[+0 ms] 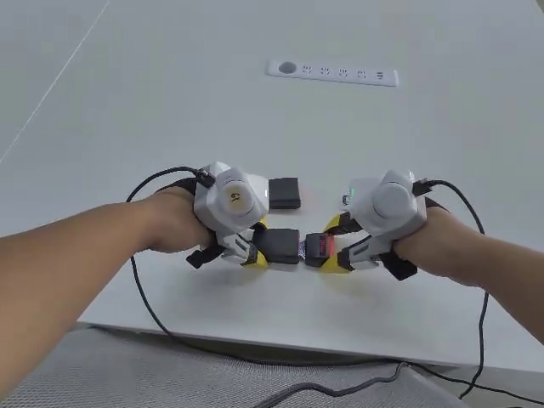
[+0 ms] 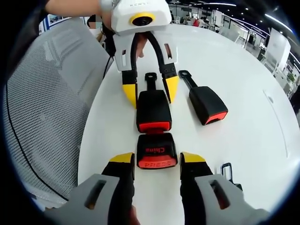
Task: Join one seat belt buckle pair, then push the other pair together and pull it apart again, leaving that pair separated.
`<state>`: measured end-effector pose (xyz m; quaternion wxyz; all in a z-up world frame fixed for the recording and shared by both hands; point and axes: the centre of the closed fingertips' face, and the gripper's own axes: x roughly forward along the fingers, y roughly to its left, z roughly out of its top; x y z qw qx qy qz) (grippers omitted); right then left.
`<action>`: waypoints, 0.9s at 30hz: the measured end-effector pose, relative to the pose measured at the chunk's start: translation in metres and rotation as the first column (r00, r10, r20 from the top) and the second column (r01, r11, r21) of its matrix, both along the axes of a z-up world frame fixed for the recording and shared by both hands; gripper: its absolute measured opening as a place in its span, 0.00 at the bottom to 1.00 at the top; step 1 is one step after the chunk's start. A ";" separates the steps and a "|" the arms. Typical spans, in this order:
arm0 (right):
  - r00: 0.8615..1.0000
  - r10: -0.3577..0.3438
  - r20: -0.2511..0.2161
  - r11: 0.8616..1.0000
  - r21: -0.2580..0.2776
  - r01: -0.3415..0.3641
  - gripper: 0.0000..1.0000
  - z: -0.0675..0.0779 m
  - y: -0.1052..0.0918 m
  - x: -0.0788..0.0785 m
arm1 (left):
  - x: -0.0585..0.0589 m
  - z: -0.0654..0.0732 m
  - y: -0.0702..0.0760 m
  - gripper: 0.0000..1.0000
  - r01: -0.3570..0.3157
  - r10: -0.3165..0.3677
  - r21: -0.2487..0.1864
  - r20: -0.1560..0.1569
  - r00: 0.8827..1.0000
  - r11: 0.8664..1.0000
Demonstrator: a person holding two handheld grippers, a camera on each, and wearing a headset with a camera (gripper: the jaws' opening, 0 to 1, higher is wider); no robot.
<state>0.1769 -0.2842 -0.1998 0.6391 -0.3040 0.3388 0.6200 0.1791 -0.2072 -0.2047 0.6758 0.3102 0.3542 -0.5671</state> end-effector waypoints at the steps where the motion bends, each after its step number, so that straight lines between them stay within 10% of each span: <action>1: 1.000 0.000 0.001 1.000 0.002 0.000 0.36 0.001 0.000 0.000 | 0.000 0.002 0.000 0.38 -0.004 0.004 -0.004 0.000 1.000 1.000; 15: 1.000 -0.025 0.014 0.999 0.032 0.024 0.32 0.026 -0.003 0.004 | 0.016 0.047 -0.013 0.41 -0.004 0.008 -0.059 0.079 0.997 0.998; 27: 0.997 -0.060 0.047 0.998 0.015 0.060 0.31 0.028 -0.031 0.030 | 0.052 0.032 -0.005 0.44 -0.036 0.039 -0.038 0.081 0.996 0.999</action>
